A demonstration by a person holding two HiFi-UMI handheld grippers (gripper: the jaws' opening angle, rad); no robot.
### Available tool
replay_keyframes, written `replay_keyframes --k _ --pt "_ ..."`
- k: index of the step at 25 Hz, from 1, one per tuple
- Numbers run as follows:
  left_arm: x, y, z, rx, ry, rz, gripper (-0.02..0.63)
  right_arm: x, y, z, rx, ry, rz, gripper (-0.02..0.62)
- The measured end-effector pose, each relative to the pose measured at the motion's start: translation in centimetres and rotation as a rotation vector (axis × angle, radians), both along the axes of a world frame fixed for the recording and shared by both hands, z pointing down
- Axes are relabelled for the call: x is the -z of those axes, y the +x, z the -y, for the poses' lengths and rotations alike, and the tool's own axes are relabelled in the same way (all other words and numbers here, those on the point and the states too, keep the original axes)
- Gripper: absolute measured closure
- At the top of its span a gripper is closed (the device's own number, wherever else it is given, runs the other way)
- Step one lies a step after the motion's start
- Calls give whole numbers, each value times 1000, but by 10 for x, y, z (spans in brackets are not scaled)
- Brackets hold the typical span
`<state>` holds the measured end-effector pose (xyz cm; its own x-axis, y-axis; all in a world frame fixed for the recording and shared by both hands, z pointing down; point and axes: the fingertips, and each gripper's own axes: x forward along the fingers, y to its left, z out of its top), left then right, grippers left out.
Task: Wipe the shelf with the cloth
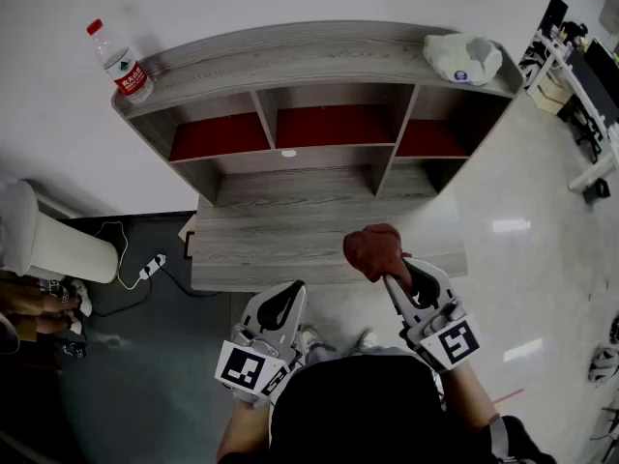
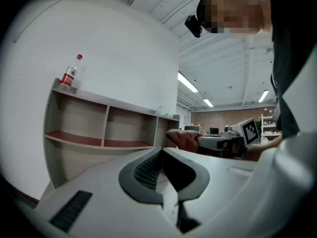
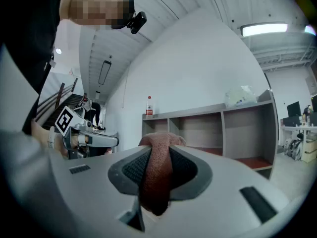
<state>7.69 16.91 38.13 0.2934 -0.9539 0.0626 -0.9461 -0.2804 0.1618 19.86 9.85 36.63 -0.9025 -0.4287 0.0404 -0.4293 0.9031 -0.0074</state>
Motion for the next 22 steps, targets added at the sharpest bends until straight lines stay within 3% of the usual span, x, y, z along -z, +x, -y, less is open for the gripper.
replay_keyframes --k 11,22 --pt "-4 -25 -10 -12 -7 -6 598 -2 -27 -8 -9 -8 9 511" --pt "-26 -90 -39 -6 -25 -41 598 -10 -80 -12 -73 -25 -7 506"
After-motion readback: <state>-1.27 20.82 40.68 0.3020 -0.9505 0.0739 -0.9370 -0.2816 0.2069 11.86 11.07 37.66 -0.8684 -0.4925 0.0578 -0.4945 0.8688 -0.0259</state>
